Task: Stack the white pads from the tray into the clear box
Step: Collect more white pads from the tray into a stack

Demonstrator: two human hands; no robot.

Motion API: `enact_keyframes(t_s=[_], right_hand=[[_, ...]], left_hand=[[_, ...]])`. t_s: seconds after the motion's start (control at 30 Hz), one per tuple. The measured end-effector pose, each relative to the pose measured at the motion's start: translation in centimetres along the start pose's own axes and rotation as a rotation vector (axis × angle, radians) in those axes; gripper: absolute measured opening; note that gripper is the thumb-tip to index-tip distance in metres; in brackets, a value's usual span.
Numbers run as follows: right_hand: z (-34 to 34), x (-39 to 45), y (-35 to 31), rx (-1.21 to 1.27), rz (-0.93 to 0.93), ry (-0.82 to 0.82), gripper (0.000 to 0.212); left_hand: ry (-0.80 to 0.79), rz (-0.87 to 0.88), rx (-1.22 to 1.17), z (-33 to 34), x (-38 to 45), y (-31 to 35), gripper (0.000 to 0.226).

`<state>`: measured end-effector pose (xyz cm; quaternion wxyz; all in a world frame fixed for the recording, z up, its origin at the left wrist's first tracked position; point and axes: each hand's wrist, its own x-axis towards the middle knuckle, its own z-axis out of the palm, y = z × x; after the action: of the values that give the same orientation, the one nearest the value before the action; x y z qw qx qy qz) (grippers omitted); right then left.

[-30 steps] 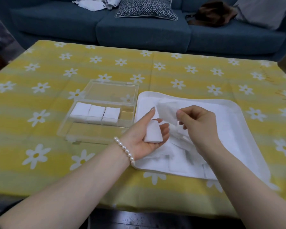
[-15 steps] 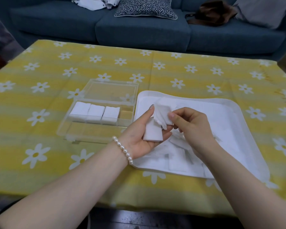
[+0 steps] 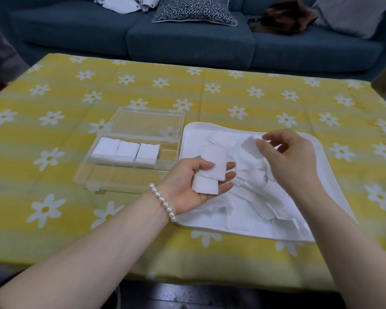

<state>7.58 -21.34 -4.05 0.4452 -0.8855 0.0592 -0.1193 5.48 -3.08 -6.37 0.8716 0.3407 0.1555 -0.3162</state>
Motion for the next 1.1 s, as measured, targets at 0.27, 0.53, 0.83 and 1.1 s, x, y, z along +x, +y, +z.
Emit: enact_keyframes(t_s=[0.27,0.53,0.83,1.1], right_hand=[[1.8,-1.7,-0.9,0.349,0.185,-0.428,0.007],[0.4,-1.1,-1.7,0.753,0.354,-0.417,0.008],[1.8,-2.9,-2.3,0.516,0.209,-0.464,0.008],[1.7,-2.6,-2.3,0.438,0.148,-0.428,0.008]], left_hand=[[-0.101,-0.05,0.168,0.6,-0.4,-0.7,0.033],[-0.069,-0.082,0.034,0.0,0.2,-0.5,0.059],[0.016,-0.086,0.069,0.4,0.4,-1.3,0.069],[-0.019,-0.08,0.081,0.5,0.3,-1.1,0.075]])
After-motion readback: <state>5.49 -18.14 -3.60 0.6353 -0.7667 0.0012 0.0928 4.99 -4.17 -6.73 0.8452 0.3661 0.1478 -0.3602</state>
